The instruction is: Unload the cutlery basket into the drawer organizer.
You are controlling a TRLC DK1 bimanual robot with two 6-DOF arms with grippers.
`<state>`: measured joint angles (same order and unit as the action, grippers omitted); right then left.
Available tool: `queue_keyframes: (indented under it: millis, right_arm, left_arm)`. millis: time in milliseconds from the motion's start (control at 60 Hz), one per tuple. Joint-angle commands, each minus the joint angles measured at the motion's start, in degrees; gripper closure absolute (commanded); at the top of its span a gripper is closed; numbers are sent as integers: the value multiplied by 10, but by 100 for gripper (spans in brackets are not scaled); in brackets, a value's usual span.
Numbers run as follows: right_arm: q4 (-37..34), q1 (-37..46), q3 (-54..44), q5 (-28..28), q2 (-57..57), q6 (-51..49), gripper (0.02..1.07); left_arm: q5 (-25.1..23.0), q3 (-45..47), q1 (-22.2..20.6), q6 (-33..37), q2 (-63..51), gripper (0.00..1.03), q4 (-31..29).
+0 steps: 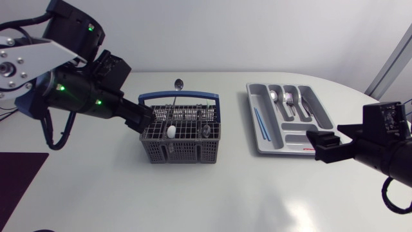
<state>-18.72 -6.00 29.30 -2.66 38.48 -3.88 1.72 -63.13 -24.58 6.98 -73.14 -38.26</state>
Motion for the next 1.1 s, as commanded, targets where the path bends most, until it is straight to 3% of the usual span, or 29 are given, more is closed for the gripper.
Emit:
queue_keyframes:
  millis: [0,150,333,583,783,1083]
  right_arm:
    - [-21,1,21,-22,16,-30,7]
    - [-40,-1,42,-27,62,-47,7]
    - [-37,-8,39,-90,76,-62,10]
    - [-18,-58,44,-84,92,-62,10]
    - [-4,-113,45,-42,100,-62,10]
    - [8,-120,36,-37,102,-61,10]
  left_arm:
    - [-9,-37,-9,11,-25,8,-16]
    - [-11,-45,-35,22,-58,12,-19]
    - [-12,-47,-46,34,-99,17,-15]
    - [-11,-48,-66,37,-125,23,11]
    - [-11,-54,-69,34,-149,44,27]
    - [-14,-58,-64,31,-163,72,40]
